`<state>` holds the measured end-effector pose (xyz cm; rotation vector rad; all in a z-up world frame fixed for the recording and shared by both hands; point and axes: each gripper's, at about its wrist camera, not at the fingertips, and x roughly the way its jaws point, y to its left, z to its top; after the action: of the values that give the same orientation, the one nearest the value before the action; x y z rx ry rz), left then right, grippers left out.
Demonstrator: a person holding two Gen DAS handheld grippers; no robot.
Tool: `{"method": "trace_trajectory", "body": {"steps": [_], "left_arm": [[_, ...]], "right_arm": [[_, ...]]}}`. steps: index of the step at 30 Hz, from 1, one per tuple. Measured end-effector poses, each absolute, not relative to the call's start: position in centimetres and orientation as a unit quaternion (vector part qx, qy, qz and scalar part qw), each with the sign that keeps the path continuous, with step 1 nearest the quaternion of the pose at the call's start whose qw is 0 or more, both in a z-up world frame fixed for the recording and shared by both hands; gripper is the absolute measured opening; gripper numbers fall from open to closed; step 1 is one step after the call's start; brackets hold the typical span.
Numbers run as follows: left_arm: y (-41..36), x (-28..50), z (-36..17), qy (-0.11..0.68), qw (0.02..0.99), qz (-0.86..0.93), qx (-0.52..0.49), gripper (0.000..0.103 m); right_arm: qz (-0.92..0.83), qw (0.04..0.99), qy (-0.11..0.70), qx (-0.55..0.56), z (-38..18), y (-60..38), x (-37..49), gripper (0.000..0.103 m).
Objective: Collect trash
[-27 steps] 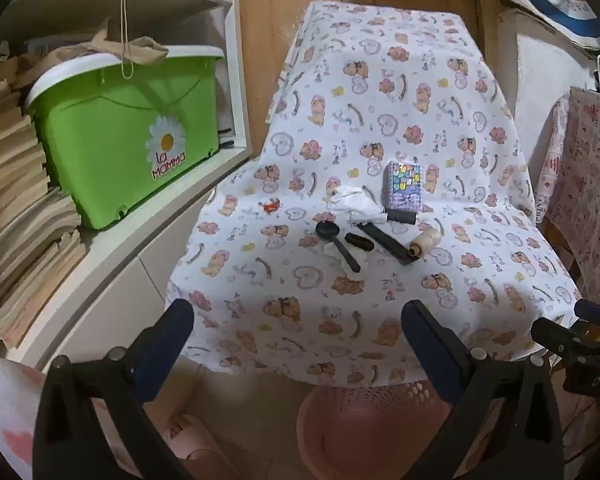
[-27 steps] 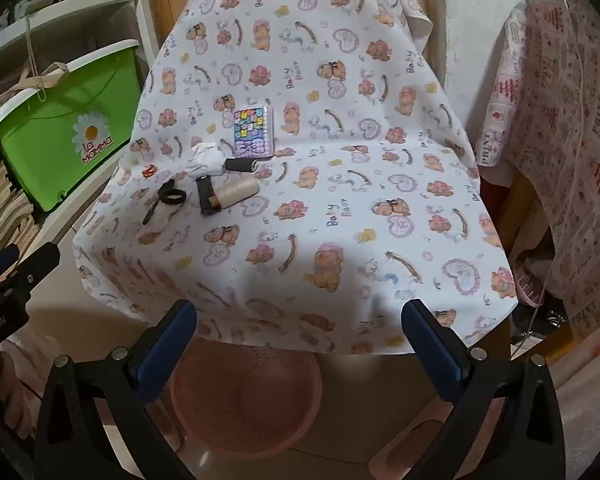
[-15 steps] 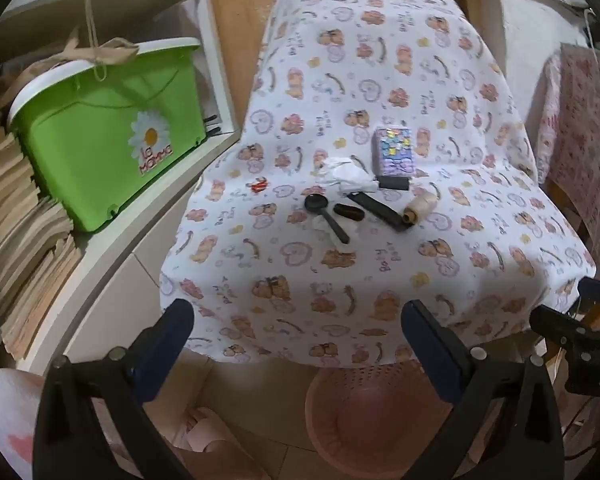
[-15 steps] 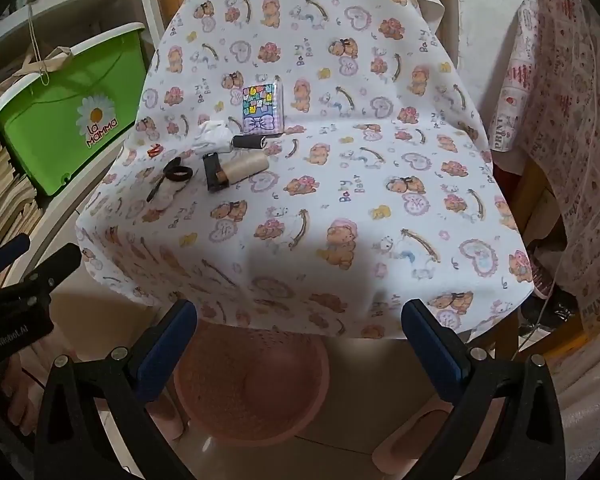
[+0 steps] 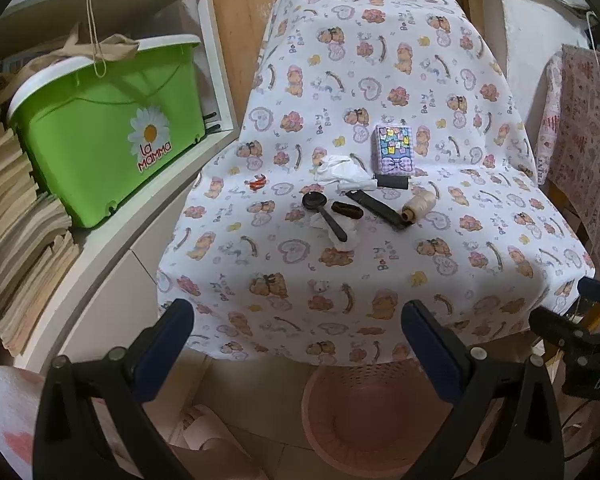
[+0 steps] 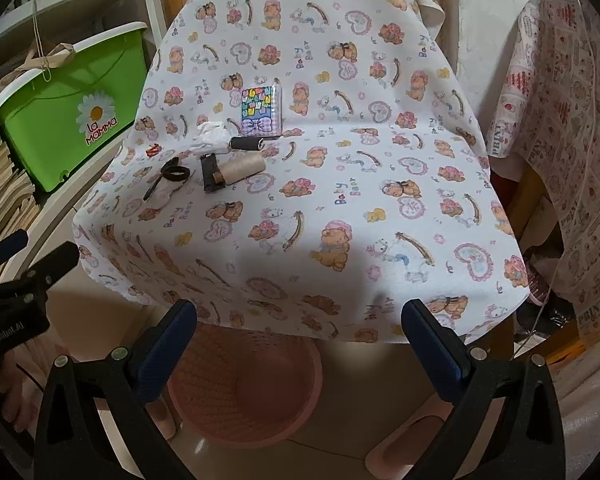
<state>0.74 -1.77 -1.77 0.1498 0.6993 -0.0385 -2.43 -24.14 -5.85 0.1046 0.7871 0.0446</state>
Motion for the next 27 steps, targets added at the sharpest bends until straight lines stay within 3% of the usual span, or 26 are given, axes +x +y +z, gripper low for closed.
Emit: {"method": "trace_trajectory", "body": {"steps": [27], "left_arm": [[0.3,1.3,-1.6,0.36,0.933,-0.023,0.009,0.103]], "right_arm": [[0.025,0.922,0.384,0.048,-6.0,-23.3,-2.3,0.103]]}}
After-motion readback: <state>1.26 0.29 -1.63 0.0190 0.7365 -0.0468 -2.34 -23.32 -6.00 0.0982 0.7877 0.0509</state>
